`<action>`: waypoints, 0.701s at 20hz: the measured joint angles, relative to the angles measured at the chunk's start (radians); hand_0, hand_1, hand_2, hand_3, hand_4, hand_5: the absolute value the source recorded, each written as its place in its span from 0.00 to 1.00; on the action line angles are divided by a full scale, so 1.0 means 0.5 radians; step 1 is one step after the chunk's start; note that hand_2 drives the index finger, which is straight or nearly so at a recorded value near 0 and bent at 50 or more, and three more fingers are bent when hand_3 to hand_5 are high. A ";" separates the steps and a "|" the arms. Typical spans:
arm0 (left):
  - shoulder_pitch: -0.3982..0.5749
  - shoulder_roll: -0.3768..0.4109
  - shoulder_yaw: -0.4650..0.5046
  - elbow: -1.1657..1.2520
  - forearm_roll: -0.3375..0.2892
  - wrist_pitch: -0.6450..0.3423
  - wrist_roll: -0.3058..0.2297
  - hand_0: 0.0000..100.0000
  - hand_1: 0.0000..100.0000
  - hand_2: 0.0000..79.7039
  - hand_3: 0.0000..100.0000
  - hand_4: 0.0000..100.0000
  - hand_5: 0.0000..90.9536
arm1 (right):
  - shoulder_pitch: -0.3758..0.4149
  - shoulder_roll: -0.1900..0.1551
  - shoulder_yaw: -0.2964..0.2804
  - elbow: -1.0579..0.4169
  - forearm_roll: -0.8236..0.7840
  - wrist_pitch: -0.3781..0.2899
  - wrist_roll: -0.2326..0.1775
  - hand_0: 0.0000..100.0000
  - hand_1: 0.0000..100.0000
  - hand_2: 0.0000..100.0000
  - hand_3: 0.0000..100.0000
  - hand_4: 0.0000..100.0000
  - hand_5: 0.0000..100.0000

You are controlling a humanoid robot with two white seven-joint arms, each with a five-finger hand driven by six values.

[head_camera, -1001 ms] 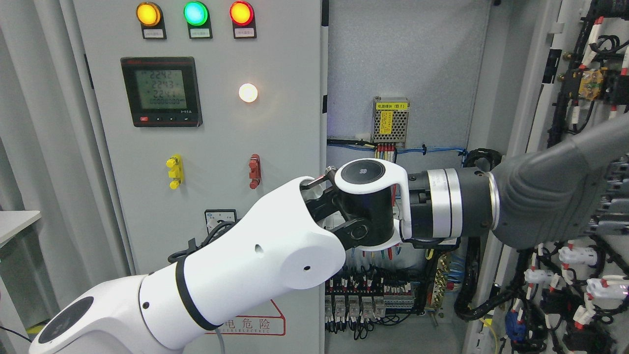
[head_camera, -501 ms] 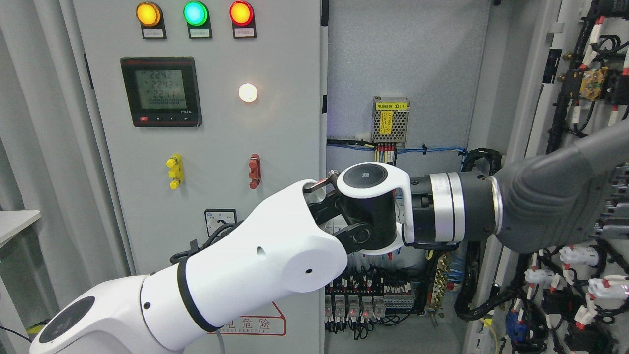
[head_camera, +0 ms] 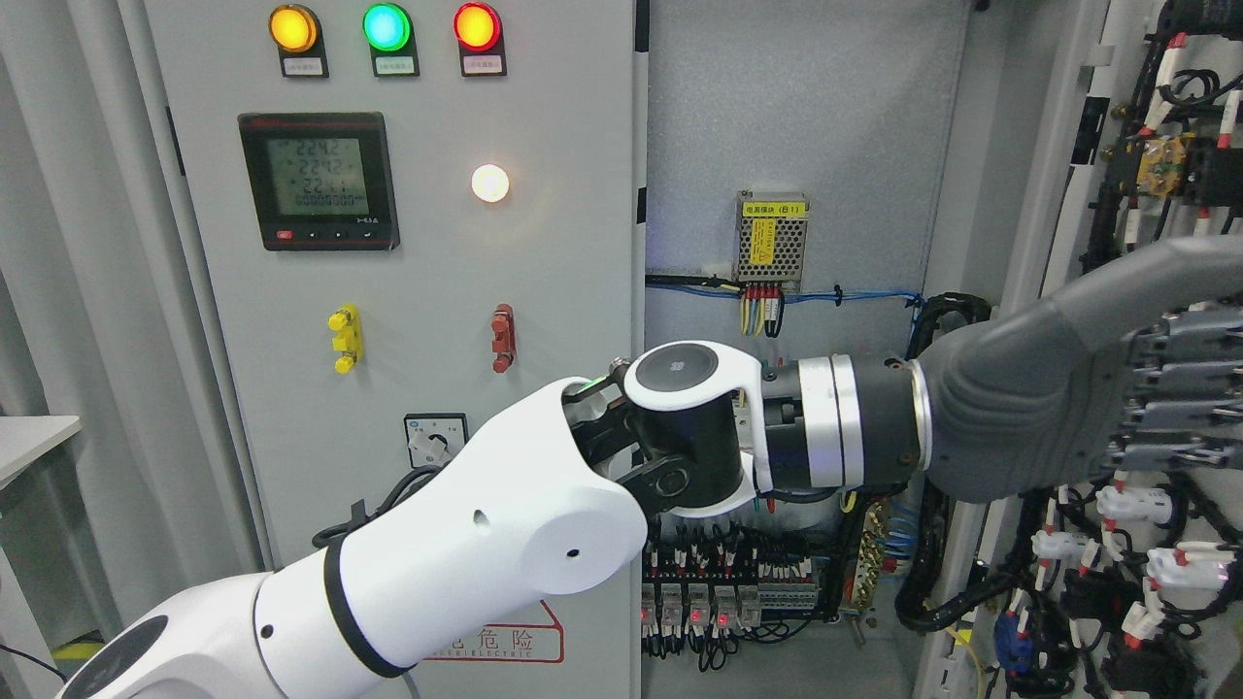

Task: Open door with both hands

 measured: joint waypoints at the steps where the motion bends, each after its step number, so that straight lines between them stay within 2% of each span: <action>1: 0.054 0.030 0.017 -0.031 -0.058 0.002 0.001 0.30 0.00 0.03 0.03 0.04 0.00 | 0.000 0.000 0.000 0.000 0.000 0.000 0.000 0.22 0.00 0.00 0.00 0.00 0.00; 7: 0.566 0.204 0.168 -0.231 -0.512 0.037 0.005 0.30 0.00 0.03 0.03 0.04 0.00 | 0.000 0.000 0.002 -0.021 0.000 0.000 0.000 0.22 0.00 0.00 0.00 0.00 0.00; 14: 1.478 0.371 0.315 -0.387 -1.080 0.020 0.009 0.30 0.00 0.03 0.03 0.04 0.00 | 0.000 0.000 0.004 -0.067 0.000 0.000 0.000 0.22 0.00 0.00 0.00 0.00 0.00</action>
